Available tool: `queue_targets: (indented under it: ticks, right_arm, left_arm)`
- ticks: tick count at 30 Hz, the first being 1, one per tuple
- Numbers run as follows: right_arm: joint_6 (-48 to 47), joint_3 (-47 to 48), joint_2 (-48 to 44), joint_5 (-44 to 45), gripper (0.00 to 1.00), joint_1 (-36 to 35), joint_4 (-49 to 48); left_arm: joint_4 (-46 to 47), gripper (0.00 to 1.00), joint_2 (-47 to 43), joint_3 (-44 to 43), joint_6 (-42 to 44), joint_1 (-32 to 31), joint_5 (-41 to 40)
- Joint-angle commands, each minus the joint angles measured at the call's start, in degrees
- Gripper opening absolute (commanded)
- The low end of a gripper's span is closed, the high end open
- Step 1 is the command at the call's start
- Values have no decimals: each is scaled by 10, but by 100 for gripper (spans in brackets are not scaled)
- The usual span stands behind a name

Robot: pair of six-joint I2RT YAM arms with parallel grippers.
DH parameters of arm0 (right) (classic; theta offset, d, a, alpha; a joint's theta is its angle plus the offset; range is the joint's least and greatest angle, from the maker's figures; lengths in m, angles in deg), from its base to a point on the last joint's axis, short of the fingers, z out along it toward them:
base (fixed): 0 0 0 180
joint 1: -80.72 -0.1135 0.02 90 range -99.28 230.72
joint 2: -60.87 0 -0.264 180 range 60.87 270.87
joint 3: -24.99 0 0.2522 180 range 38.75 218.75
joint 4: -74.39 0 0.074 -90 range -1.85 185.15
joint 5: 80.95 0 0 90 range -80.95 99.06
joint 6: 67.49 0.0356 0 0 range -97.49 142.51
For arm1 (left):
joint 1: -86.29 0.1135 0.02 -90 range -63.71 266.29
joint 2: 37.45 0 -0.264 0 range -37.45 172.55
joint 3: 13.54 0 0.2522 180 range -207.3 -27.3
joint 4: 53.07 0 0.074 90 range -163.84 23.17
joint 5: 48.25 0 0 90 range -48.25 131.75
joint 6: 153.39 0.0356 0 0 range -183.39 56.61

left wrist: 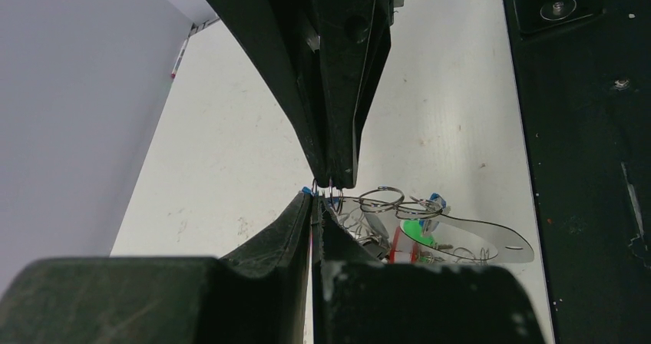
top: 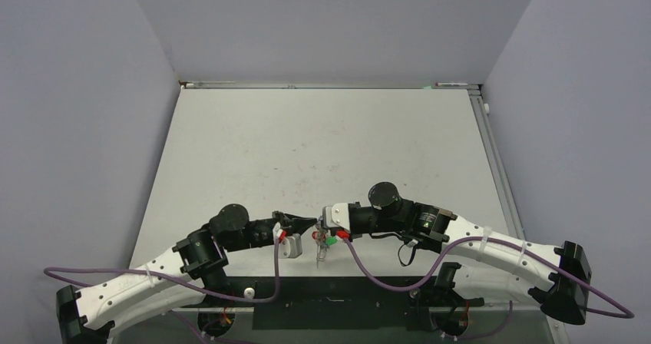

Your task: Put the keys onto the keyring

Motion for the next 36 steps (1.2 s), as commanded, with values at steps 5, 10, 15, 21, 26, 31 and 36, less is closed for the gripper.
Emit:
queue_targets:
  ticks: [5, 10, 15, 21, 26, 31, 36]
  right_arm:
    - [3, 7, -18, -10, 5, 5, -51]
    - [3, 7, -17, -6, 5, 5, -50]
    - [4, 6, -21, -4, 5, 5, -52]
    - [4, 6, -23, -3, 5, 6, -51]
    - [4, 5, -25, -2, 5, 5, -50]
    - [5, 5, -26, -1, 5, 5, -50]
    - [5, 5, -29, 0, 5, 6, -50]
  left_arm:
    - [-3, 0, -12, -3, 12, 2, 41]
    - [-11, 0, -14, -3, 18, 1, 47]
    - [-17, 0, -14, -3, 21, 1, 44]
    - [-21, 0, -13, -4, 21, 1, 42]
    - [-23, 0, -12, -5, 21, 0, 42]
    - [-24, 0, -12, -5, 20, 1, 41]
    - [-28, 0, -9, -7, 20, 1, 39]
